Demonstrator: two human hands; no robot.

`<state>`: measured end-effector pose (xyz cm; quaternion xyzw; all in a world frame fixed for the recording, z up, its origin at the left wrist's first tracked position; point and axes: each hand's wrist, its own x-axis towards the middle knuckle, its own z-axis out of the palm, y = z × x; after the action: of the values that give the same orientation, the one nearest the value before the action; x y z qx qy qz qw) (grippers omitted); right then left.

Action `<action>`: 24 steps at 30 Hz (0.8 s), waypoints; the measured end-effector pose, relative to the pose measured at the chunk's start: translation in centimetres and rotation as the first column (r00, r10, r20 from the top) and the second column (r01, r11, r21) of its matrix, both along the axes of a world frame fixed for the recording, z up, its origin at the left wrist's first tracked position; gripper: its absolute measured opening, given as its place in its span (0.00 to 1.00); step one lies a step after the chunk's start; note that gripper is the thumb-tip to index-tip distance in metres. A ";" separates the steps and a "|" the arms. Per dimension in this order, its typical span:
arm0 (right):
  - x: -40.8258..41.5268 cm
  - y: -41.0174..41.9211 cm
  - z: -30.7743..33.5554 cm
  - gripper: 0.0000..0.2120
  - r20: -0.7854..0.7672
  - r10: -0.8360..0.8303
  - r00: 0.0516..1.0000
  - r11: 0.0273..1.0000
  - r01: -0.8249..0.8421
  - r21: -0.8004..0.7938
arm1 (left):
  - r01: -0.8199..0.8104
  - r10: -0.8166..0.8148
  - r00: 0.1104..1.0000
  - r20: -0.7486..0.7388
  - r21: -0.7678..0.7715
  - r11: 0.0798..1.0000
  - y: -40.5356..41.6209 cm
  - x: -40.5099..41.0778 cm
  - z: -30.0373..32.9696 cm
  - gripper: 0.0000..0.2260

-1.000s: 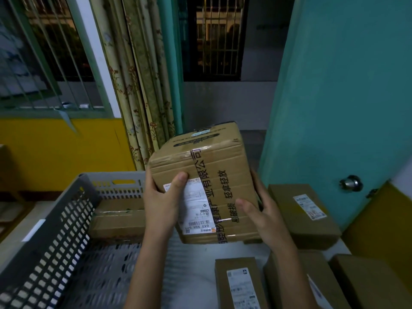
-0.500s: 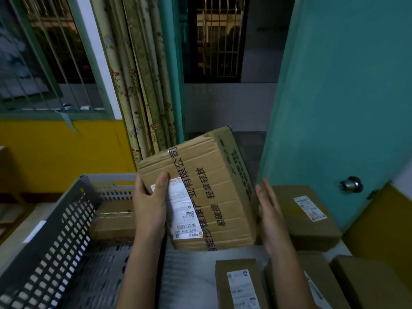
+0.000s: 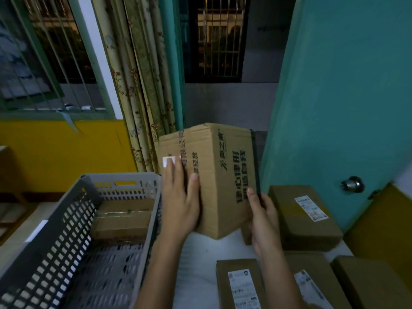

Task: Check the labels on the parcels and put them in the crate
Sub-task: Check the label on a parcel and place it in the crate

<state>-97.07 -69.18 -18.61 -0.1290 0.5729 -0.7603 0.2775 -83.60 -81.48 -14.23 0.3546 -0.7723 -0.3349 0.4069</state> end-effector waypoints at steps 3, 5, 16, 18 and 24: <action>0.7 -0.4 0.6 0.20 -0.003 -0.113 0.994 0.993 0.113 -0.031 | 0.085 -0.085 0.996 0.013 0.038 0.996 1.0 -0.5 -0.3 0.38; 0.8 -0.4 0.9 0.22 0.008 -0.184 0.983 0.982 0.184 -0.045 | 0.162 -0.163 0.987 0.007 0.093 0.982 1.5 -0.5 -0.4 0.45; -0.7 2.5 2.4 0.17 -0.220 0.165 0.961 0.986 -0.154 0.069 | 0.392 -0.268 0.889 -0.371 0.317 0.863 -0.3 1.5 1.0 0.37; -0.9 2.6 2.6 0.20 -0.190 0.193 0.963 0.981 -0.193 0.017 | 0.365 -0.218 0.889 -0.403 0.333 0.869 -0.2 1.4 0.9 0.35; -0.8 2.6 2.6 0.23 -0.267 0.197 0.943 0.980 -0.196 0.033 | 0.414 -0.342 0.907 -0.246 0.369 0.832 -0.8 2.5 0.2 0.48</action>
<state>-97.90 -66.54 -16.02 -0.2866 0.5918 -0.7026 0.2719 -81.13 -82.29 -14.01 0.2421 -0.7012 -0.5934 0.3124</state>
